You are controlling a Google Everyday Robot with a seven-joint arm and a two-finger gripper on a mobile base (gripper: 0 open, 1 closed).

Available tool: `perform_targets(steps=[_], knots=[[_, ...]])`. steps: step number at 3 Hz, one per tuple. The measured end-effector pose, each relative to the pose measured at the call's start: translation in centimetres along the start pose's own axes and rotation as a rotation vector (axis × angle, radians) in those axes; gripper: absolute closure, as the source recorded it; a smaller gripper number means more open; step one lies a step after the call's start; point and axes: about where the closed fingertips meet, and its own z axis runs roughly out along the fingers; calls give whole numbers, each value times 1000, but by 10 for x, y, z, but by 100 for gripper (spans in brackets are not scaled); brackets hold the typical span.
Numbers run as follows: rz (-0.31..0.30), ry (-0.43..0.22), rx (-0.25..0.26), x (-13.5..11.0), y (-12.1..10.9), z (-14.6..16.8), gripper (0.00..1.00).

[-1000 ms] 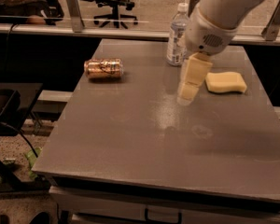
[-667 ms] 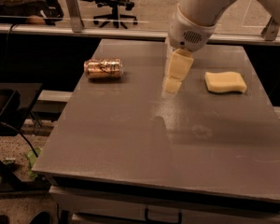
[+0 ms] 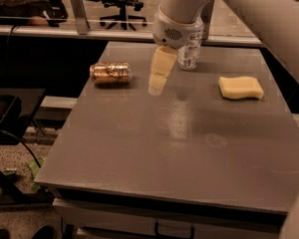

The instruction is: Place orange can upright

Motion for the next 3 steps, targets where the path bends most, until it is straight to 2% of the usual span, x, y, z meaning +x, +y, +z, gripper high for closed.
perform_targets(steps=[2, 3], knots=[[-58, 43, -7, -49, -26, 35, 0], [-95, 67, -16, -73, -29, 54, 0]])
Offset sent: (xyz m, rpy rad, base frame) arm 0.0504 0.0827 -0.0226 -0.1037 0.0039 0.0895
